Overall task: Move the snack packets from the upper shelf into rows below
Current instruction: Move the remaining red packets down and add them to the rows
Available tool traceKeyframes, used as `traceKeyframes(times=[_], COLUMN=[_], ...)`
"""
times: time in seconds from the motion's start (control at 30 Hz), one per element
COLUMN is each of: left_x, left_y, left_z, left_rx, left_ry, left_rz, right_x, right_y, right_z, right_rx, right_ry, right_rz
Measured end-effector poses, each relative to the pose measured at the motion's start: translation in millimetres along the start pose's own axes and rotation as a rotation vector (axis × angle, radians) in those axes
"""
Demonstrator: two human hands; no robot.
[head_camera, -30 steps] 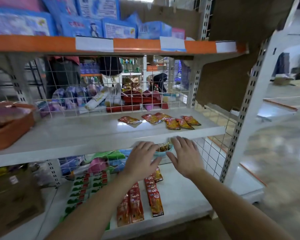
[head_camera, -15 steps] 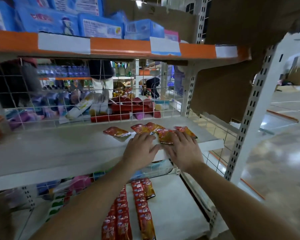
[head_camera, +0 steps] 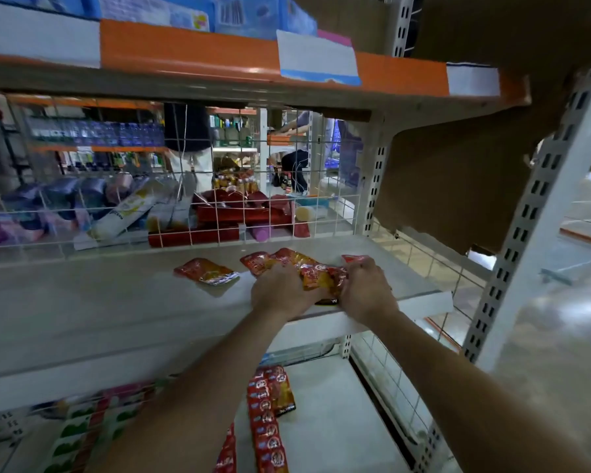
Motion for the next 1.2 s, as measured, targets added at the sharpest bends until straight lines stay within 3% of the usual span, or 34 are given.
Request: traceKeyframes(times=[0.4, 0.5, 0.6, 1.2], left_x=[-44.2, -71.1, -89.7, -100.5], left_y=[-20.5, -29.6, -33.6, -45.6], left_z=[-20.9, -38.3, -51.9, -56.2], left_rx=[-0.137, -0.115, -0.107, 0.028], left_ry=[-0.014, -0.071, -0.018, -0.092], left_rz=[-0.61, -0.764, -0.869, -1.097], right_x=[-0.3, -2.1, -3.2, -79.0], right_y=[6.1, 3.8, -0.7, 16.7], right_z=[1.9, -0.4, -3.0, -18.4], right_rx=[-0.097, -0.085, -0.057, -0.081], right_ry=[-0.008, 0.01, 0.023, 0.07], right_rz=[-0.099, -0.035, 0.03, 0.945])
Point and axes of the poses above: each hand's wrist, its own z-axis towards the middle knuckle, its own y-axis out of the palm, x = y × z, the point moved 6 cm from there along z, towards the middle knuckle, and after that the axes turned 11 degrees about z, right-handed, at the moved point
